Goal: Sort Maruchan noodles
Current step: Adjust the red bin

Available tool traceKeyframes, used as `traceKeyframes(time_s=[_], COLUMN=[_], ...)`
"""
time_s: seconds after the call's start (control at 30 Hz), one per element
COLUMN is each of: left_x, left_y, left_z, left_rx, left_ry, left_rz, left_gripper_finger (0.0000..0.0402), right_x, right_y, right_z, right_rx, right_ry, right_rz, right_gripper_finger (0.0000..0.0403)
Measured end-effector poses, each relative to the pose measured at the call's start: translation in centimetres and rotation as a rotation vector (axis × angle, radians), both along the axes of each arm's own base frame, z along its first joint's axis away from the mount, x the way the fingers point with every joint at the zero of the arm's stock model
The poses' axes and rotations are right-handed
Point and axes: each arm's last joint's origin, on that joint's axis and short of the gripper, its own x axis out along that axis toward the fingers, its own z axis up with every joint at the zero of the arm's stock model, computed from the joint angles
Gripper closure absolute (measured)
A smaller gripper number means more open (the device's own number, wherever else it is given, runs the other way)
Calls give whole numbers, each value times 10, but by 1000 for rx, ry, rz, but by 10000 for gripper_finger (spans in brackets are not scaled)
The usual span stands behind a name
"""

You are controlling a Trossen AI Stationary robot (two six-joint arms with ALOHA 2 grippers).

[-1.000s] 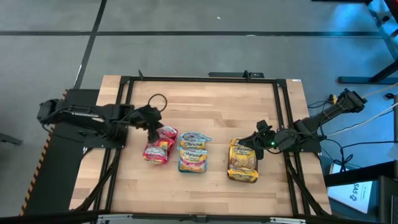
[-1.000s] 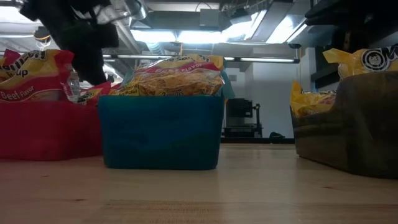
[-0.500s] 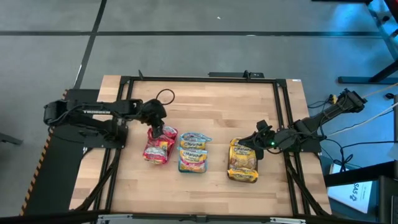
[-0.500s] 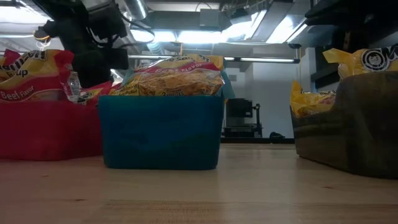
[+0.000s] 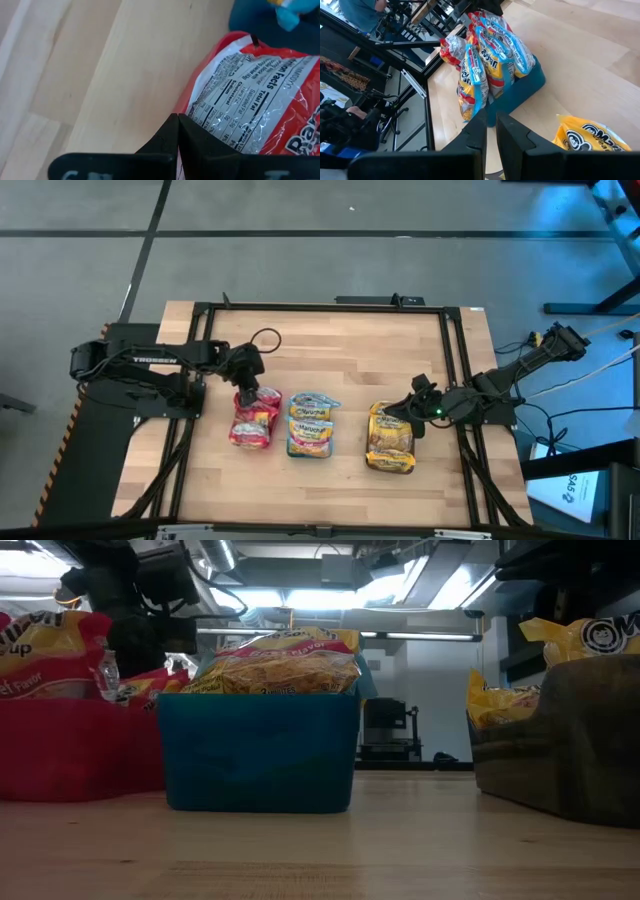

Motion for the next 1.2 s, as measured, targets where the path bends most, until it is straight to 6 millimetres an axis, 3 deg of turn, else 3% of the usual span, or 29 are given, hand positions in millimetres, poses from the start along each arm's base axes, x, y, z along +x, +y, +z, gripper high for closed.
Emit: traceKeyframes(time_s=[0.47,0.7,1.2], left_x=[-15,-9,1], left_y=[-14,-12,-11], left_z=[5,12,16], left_rx=[-72,21,16], left_ry=[102,70,-39], left_rz=[-14,3,-5], left_gripper_finger=[399,399,399], right_x=[0,0,0], right_y=[0,0,0], right_z=[0,-1,-1], right_rx=[-2,-3,-3], right_ry=[5,7,7], right_rz=[2,2,1], right_gripper_finger=[364,364,364])
